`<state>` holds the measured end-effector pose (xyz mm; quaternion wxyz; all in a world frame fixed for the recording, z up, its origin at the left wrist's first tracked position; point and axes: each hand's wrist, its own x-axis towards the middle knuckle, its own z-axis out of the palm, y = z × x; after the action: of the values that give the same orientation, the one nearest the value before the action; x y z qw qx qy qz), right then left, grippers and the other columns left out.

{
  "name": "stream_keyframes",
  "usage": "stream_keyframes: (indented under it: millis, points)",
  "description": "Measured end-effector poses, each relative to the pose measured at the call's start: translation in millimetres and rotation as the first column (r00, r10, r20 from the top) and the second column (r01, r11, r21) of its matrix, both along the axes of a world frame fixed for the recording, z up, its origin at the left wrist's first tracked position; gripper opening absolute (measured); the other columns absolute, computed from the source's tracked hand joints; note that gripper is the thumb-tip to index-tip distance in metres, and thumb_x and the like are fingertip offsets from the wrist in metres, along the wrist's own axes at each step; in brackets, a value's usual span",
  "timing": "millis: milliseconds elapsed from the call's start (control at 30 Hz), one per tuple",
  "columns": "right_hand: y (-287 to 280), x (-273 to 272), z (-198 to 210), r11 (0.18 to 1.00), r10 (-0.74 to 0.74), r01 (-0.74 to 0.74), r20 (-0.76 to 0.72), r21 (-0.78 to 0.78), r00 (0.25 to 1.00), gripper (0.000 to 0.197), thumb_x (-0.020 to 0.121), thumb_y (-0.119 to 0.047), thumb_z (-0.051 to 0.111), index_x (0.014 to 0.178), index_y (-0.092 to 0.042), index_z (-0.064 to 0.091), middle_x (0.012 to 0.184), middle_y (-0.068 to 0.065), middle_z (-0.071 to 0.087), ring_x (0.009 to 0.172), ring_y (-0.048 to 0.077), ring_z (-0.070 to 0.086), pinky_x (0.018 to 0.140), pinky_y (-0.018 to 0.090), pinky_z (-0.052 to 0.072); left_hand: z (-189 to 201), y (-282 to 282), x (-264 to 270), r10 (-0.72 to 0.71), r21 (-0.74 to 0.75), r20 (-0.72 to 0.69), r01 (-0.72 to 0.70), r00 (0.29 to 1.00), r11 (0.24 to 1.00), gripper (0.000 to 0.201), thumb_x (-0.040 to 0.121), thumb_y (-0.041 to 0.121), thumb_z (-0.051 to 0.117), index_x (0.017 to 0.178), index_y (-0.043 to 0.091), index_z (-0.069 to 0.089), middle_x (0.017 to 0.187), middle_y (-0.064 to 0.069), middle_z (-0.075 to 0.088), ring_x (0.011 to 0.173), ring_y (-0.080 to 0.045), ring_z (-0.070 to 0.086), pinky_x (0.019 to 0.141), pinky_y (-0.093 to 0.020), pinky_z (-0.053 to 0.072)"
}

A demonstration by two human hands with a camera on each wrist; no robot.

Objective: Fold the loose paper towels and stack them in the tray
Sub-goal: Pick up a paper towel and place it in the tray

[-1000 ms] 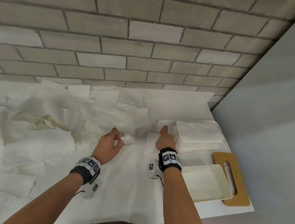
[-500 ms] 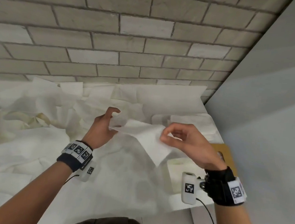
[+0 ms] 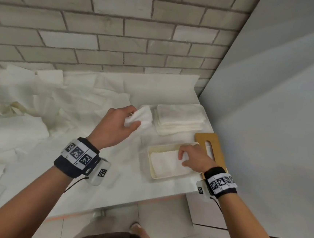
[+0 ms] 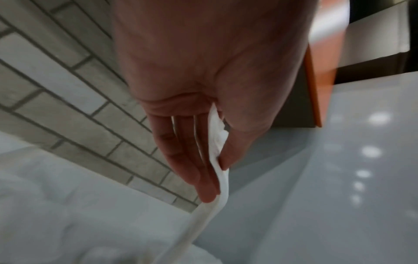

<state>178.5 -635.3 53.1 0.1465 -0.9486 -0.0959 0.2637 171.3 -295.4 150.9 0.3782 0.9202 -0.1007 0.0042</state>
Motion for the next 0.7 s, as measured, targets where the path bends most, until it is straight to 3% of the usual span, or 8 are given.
stream_keyframes:
  millis: [100, 233, 333, 367, 433, 500, 600, 700]
  points:
    - [-2.1, 2.5, -9.0, 0.997, 0.046, -0.044, 0.018, -0.069, 0.999, 0.028, 0.096, -0.002, 0.069, 0.109, -0.026, 0.063, 0.126, 0.007, 0.052, 0.098, 0.025, 0.060, 0.087, 0.035, 0.054, 20.7, -34.4, -13.3, -0.077, -0.023, 0.083, 0.080, 0.994, 0.997, 0.012, 0.100, 0.036, 0.068, 0.107, 0.026, 0.066, 0.083, 0.009, 0.068, 0.088, -0.024, 0.063, 0.074, -0.035, 0.042]
    - [-10.0, -6.1, 9.5, 1.000, -0.006, 0.007, 0.049, -0.027, 0.999, 0.031, 0.093, -0.019, 0.080, 0.117, -0.032, 0.064, 0.131, 0.005, 0.056, 0.108, 0.022, 0.062, 0.089, 0.032, 0.049, 44.7, -71.6, -27.9, -0.143, -0.077, 0.129, 0.154, 0.981, 0.985, 0.013, 0.102, 0.030, 0.066, 0.107, 0.019, 0.071, 0.088, 0.008, 0.072, 0.084, -0.013, 0.068, 0.076, -0.032, 0.048]
    - [-27.6, -21.1, 53.1, 0.958, -0.102, 0.054, 0.158, 0.281, 0.982, 0.052, 0.089, -0.022, 0.084, 0.126, -0.043, 0.055, 0.136, -0.010, 0.065, 0.126, 0.012, 0.064, 0.104, 0.033, 0.052, 57.0, -89.2, -35.2, -0.192, -0.155, 0.135, 0.212, 0.972, 0.965, 0.012, 0.105, 0.029, 0.066, 0.105, 0.018, 0.071, 0.091, 0.006, 0.074, 0.088, -0.012, 0.071, 0.081, -0.033, 0.053]
    - [-30.5, -30.5, 72.0, 0.885, -0.127, 0.042, 0.153, 0.464, 0.980, 0.072, 0.085, -0.017, 0.086, 0.138, -0.046, 0.047, 0.142, -0.019, 0.062, 0.135, 0.006, 0.060, 0.112, 0.033, 0.050, 60.4, -94.6, -37.0, -0.212, -0.194, 0.135, 0.235, 0.968, 0.952, 0.012, 0.105, 0.029, 0.067, 0.103, 0.018, 0.070, 0.092, 0.006, 0.075, 0.089, -0.014, 0.072, 0.081, -0.034, 0.054]
    - [-28.0, -50.1, 100.9, 0.616, -0.118, 0.063, 0.013, 0.785, 0.993, 0.116, 0.080, 0.000, 0.090, 0.158, -0.053, 0.023, 0.149, -0.032, 0.054, 0.145, 0.004, 0.052, 0.118, 0.029, 0.046, 67.2, -103.7, -38.9, -0.226, -0.287, 0.142, 0.259, 0.964, 0.922, 0.011, 0.105, 0.028, 0.068, 0.102, 0.017, 0.069, 0.094, 0.004, 0.075, 0.092, -0.017, 0.073, 0.081, -0.037, 0.057]
    - [-22.3, -62.6, 109.5, 0.362, -0.064, 0.119, -0.102, 0.925, 0.993, 0.134, 0.077, 0.006, 0.090, 0.165, -0.054, 0.009, 0.152, -0.023, 0.058, 0.147, 0.017, 0.054, 0.117, 0.038, 0.050, 69.1, -111.3, -40.6, -0.181, -0.378, 0.161, 0.230, 0.970, 0.897, 0.011, 0.104, 0.026, 0.069, 0.100, 0.016, 0.067, 0.093, 0.003, 0.074, 0.092, -0.019, 0.074, 0.080, -0.041, 0.059]
    - [-18.1, -64.4, 95.3, 0.133, -0.231, 0.287, -0.252, 0.949, 0.940, 0.115, 0.080, 0.000, 0.091, 0.165, -0.044, 0.027, 0.149, 0.007, 0.065, 0.138, 0.034, 0.063, 0.105, 0.050, 0.058, 56.4, -113.6, -40.9, -0.012, -0.455, 0.163, 0.086, 0.987, 0.886, 0.012, 0.102, 0.025, 0.072, 0.100, 0.015, 0.065, 0.092, 0.006, 0.076, 0.088, -0.015, 0.074, 0.074, -0.041, 0.060]
    - [-19.9, -56.7, 68.5, 0.028, -0.541, 0.402, -0.324, 0.915, 0.776, 0.073, 0.087, -0.015, 0.090, 0.149, -0.023, 0.053, 0.136, 0.013, 0.072, 0.126, 0.037, 0.070, 0.090, 0.043, 0.064, 20.1, -107.6, -39.0, 0.123, -0.405, 0.076, -0.082, 0.990, 0.911, 0.017, 0.099, 0.033, 0.073, 0.099, 0.016, 0.068, 0.093, 0.010, 0.077, 0.087, -0.010, 0.074, 0.077, -0.037, 0.061]
